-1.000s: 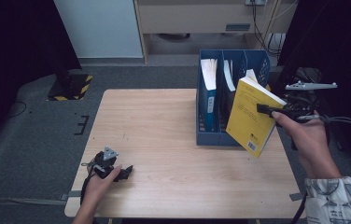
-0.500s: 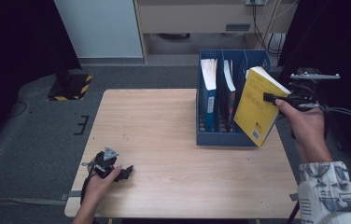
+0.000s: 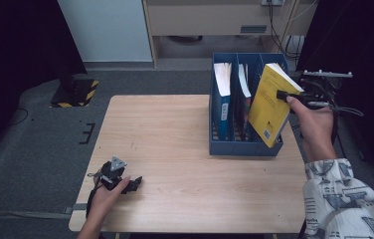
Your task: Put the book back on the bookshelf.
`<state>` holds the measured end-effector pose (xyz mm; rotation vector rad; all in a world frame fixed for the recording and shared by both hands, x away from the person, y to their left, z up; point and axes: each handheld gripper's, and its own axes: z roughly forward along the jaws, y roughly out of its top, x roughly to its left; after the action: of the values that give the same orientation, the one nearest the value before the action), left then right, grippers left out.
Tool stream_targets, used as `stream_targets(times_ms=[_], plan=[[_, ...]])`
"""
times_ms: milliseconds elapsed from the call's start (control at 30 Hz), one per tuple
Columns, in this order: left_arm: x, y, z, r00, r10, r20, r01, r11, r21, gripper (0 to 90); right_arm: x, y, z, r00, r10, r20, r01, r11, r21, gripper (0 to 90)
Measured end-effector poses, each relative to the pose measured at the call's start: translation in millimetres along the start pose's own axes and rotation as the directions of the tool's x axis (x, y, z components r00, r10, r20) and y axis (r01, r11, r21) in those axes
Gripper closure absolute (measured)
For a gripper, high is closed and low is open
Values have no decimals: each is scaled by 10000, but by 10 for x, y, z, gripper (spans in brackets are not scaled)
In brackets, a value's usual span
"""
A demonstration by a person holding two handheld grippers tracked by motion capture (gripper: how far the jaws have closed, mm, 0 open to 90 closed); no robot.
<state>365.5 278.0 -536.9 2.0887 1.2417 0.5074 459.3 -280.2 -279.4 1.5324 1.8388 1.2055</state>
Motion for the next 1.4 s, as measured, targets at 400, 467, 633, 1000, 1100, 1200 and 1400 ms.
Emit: stream_targets(times_ms=[400,467,633,1000,1100,1200,1400], plan=[[-5,11,11,10000,57,50,-57,10000,-8,0,131,97,428,9978,495,430,-475,9978,-470,749],[-5,12,11,10000,60,51,-60,10000,-4,0,168,117,484,9975,485,512,-460,9977,-494,749],[-7,13,13,10000,42,55,-42,10000,-19,0,219,148,596,9959,579,702,-535,9966,-620,748],[-8,18,17,10000,56,76,-56,10000,-18,0,256,159,873,9941,525,946,-471,9972,-587,745],[-8,18,18,9999,62,81,-62,10000,-19,0,263,146,929,9942,448,977,-390,9974,-603,745],[-8,18,18,9999,62,81,-61,10000,-20,0,260,125,971,9936,526,995,-471,9973,-567,744],[-8,18,18,10000,60,80,-60,10000,-20,0,254,81,1060,9933,627,973,-576,9969,-545,742]])
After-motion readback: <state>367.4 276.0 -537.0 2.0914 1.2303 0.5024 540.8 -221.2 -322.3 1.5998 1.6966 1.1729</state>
